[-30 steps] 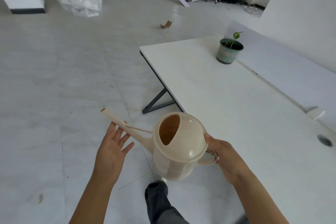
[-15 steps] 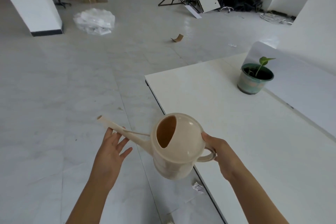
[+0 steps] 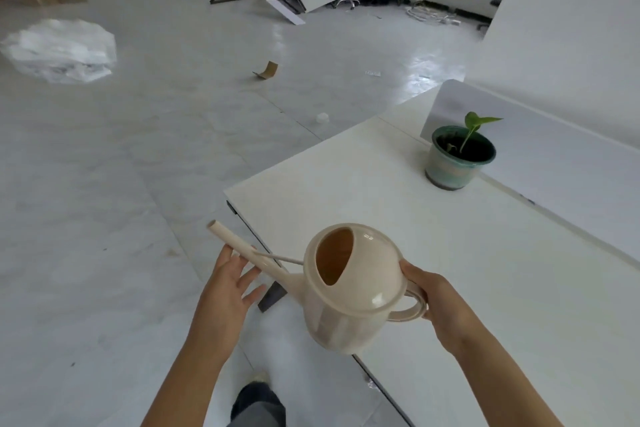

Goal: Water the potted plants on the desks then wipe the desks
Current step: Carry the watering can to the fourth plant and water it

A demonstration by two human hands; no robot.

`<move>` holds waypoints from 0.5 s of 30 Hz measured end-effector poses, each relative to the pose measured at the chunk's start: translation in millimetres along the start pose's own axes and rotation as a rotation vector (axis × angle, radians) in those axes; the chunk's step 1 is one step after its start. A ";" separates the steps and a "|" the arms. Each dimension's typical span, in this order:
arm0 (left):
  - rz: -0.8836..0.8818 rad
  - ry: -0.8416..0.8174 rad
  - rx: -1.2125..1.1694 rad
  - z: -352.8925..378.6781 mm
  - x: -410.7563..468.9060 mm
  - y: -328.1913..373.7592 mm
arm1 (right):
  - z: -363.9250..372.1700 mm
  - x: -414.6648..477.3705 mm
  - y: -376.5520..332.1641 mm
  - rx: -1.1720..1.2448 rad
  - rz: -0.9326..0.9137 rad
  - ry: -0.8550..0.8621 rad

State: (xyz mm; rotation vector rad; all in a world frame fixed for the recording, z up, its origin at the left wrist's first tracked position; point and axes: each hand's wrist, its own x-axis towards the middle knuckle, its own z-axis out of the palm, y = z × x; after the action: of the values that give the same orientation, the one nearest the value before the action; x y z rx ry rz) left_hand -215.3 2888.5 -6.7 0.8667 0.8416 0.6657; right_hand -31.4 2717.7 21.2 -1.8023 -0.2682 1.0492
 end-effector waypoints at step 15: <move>-0.164 -0.488 0.140 61.2 153.6 57.0 | 22.4 22.4 -54.1 0.236 0.073 0.404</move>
State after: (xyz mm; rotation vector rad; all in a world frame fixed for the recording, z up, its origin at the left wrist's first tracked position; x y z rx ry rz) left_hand -94.6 3013.7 11.0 1.0200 0.5124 0.2341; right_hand -20.5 2771.5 51.4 -1.7706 0.1625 0.7096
